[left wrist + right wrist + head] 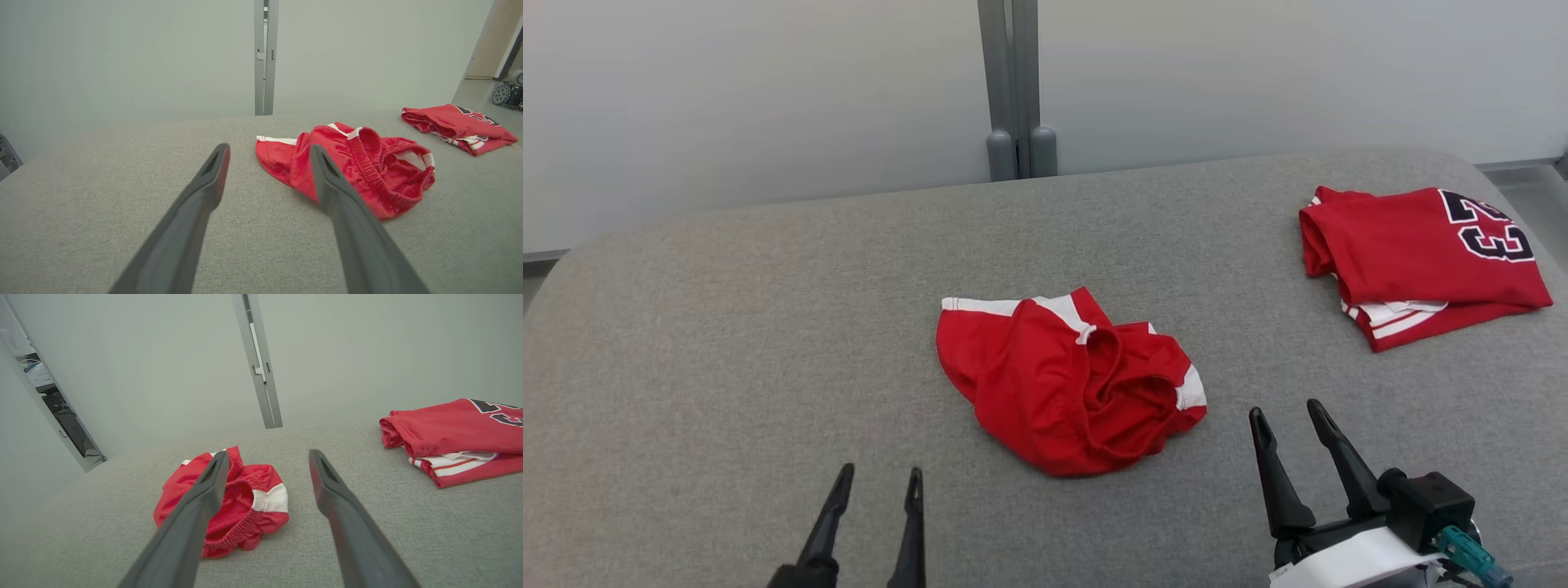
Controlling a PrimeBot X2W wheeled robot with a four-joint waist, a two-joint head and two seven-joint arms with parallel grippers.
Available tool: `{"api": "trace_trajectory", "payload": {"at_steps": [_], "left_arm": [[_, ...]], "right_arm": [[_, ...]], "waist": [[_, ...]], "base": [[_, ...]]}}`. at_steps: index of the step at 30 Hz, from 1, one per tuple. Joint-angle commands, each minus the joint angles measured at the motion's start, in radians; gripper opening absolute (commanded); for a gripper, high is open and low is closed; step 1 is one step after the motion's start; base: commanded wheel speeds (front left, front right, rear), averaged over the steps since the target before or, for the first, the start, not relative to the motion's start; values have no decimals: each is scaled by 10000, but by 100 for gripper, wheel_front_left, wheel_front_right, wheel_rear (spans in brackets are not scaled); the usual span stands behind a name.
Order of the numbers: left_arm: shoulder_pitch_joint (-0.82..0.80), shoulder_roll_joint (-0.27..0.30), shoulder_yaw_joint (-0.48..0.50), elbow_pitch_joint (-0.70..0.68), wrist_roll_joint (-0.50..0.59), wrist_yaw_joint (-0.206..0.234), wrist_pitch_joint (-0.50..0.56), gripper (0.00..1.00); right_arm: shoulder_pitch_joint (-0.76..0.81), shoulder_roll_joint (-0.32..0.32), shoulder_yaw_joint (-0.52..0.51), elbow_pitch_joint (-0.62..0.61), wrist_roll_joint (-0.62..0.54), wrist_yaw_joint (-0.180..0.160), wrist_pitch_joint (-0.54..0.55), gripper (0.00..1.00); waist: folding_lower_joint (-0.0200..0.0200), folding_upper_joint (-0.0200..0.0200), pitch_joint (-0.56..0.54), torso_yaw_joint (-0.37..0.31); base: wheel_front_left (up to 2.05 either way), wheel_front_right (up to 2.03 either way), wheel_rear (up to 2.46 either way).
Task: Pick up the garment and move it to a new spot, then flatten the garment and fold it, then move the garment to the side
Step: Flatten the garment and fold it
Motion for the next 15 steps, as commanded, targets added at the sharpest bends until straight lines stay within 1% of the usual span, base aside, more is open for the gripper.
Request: {"api": "trace_trajectory", "payload": {"at_steps": [1, 4, 7, 11, 15], "left_arm": [[-345, 3, -170, 167, -53, -192, -1, 100], [-845, 6, -813, 822, -5, -577, 0, 100], [-1494, 12, -1455, 1473, -68, -811, -1, 100], [-2680, 22, -2318, 2375, -224, -1002, -1, 100], [-3961, 25, -3069, 3250, -487, -1071, 56, 100]], "right_arm": [[-156, -15, 14, -53, 30, -16, 0, 100], [-286, -15, -37, -123, 0, -16, 0, 100], [-473, -17, -105, -208, -24, -16, 0, 100], [-798, -12, -276, -384, -22, -15, 0, 100], [-1107, -10, -382, -522, 10, -15, 0, 100]], "waist": [[0, -1, 274, -284], [0, -1, 565, -622], [0, -1, 942, -1024], [0, -1, 1703, -1514], [0, -1, 2443, -1935]], "base": [[0, 0, 0], [0, 0, 0], [0, 0, 0], [0, 0, 0], [0, 0, 0]]}}
